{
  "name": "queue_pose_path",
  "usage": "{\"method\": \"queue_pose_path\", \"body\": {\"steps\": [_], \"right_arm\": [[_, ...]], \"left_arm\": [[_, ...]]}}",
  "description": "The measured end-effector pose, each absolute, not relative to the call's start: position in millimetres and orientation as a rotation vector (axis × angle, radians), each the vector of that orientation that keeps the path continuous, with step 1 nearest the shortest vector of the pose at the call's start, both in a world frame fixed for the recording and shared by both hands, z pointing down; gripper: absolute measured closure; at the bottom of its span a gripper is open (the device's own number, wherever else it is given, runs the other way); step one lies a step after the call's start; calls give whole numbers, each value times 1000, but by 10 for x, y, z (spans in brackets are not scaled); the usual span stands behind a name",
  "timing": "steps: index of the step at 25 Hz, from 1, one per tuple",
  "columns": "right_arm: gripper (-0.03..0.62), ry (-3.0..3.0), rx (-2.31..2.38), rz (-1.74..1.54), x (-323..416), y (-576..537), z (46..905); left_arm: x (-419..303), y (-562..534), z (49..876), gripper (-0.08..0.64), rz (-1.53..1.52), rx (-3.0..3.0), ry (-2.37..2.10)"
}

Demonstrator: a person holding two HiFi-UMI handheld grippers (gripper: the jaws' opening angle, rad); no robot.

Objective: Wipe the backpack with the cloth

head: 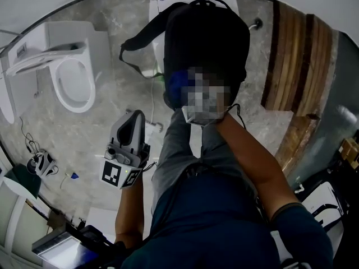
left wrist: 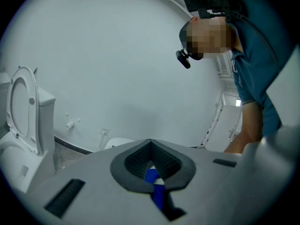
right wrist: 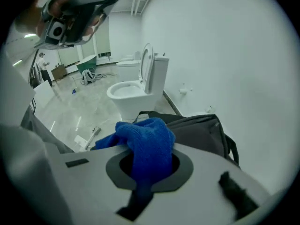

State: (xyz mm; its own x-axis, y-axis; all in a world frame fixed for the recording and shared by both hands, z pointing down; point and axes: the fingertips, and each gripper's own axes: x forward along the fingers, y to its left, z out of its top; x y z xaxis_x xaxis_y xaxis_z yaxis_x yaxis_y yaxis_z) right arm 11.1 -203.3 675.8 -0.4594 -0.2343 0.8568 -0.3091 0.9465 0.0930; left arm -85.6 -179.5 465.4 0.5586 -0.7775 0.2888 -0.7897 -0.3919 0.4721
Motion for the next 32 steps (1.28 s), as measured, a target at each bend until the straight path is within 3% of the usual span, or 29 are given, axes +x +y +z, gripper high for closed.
{"method": "queue_pose_path", "body": {"steps": [6, 12, 18, 26, 32], "right_arm": [[578, -2091, 439, 44, 455, -2426, 6676], [578, -1948, 757, 105, 1424, -2789, 6686], [578, -1734, 936, 229, 2377, -2277, 6831], [578, -1654, 783, 442, 2435, -1072, 7186], [578, -1824, 1088, 242, 2313, -2338, 6646]], "left_arm": [[-842, -1912, 4637, 557, 6, 2211, -1268], [-781, -1948, 4637, 557, 5, 2209, -1256], [-662, -2015, 4653, 557, 17, 2227, -1229], [-502, -2088, 4657, 557, 41, 2258, -1187], [-495, -2099, 4581, 557, 3, 2249, -1185]]}}
